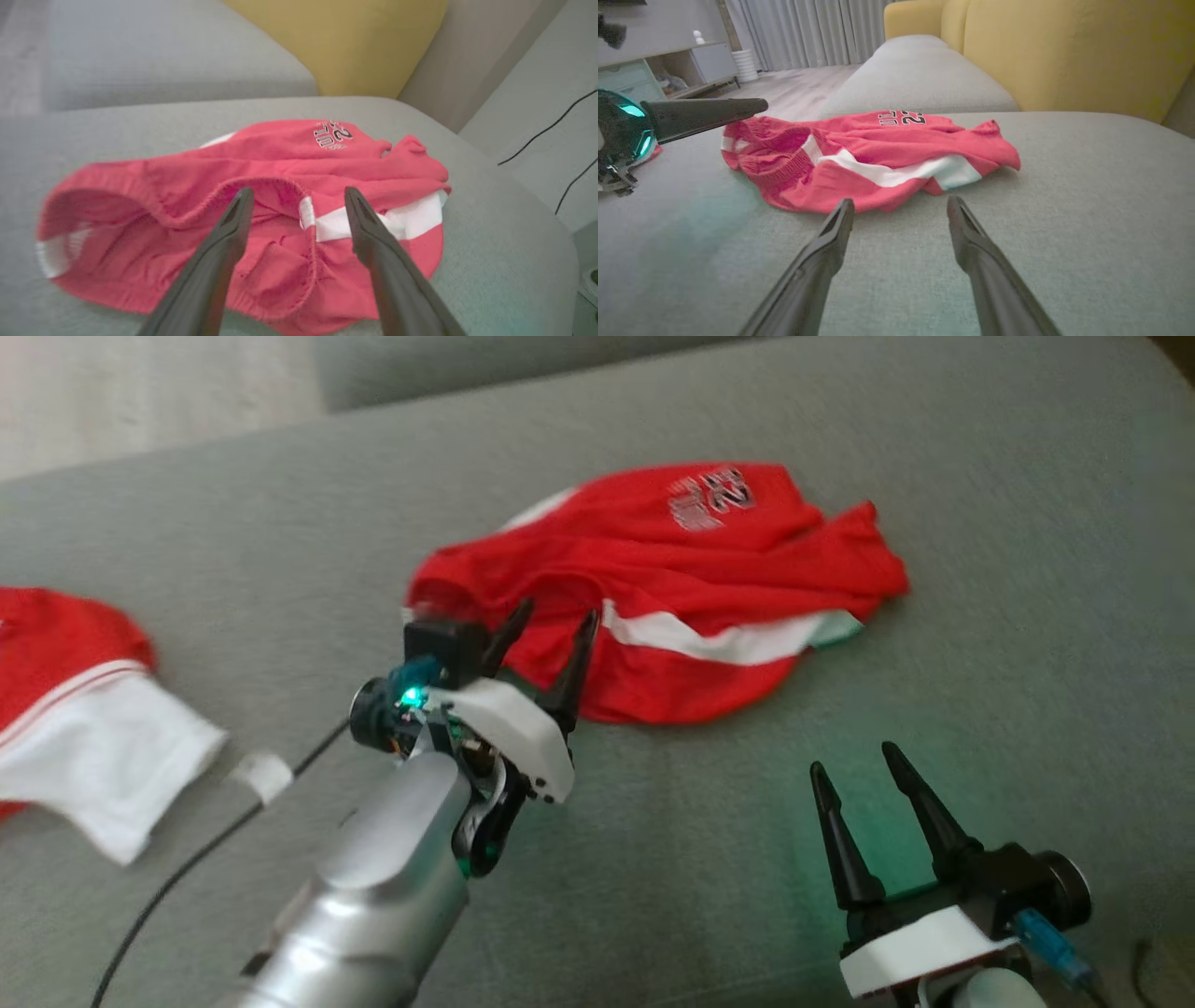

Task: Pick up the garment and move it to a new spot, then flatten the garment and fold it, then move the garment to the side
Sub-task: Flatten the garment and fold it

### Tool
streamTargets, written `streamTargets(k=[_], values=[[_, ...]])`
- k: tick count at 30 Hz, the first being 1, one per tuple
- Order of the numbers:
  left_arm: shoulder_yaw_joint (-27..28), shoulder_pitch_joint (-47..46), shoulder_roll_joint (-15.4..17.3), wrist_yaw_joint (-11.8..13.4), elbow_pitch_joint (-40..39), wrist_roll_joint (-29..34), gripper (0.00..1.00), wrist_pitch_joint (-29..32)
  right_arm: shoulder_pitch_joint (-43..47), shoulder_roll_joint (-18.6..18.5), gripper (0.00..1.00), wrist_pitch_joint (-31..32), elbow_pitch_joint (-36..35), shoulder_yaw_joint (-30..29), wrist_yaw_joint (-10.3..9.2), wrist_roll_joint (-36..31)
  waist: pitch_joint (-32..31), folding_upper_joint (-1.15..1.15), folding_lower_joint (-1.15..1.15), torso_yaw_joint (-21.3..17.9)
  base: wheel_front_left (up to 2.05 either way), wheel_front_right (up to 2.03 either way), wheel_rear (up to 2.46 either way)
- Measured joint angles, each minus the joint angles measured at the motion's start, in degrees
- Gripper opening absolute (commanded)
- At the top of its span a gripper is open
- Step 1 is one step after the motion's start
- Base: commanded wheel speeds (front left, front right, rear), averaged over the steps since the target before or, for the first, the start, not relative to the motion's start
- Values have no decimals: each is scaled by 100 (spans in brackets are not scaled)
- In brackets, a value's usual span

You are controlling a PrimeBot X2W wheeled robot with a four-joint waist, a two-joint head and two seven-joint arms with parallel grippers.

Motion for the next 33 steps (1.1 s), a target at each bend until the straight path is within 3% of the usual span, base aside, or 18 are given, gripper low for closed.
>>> streamTargets(k=[11,12,13,19,26,30,33], values=[[-355,-711,-15,-182,893,-626,100,215,-174,1,100,0,-43,35,0,104,579,0,-1,-588,0,0,0],[-383,-752,-15,-215,949,-659,64,210,-188,1,100,0,-49,36,0,122,611,0,-1,-619,0,0,0],[-433,-792,-15,-245,1009,-678,0,156,-203,1,100,0,-51,40,0,123,638,0,-1,-642,0,0,0],[-749,-883,-14,-360,962,-873,0,-205,-220,1,100,0,-81,-109,0,124,655,0,-2,-516,0,0,0],[-1044,-799,47,-448,-112,-894,0,-922,-75,0,100,0,-87,-350,0,154,418,0,-2,37,0,0,0],[-1034,-215,423,-405,-1201,-1042,0,-998,147,1,100,0,-32,-363,0,155,180,0,-2,441,0,0,0],[-917,467,971,-93,-2102,-1211,0,-936,207,1,100,0,-19,-372,0,155,-27,0,-3,727,0,0,0]])
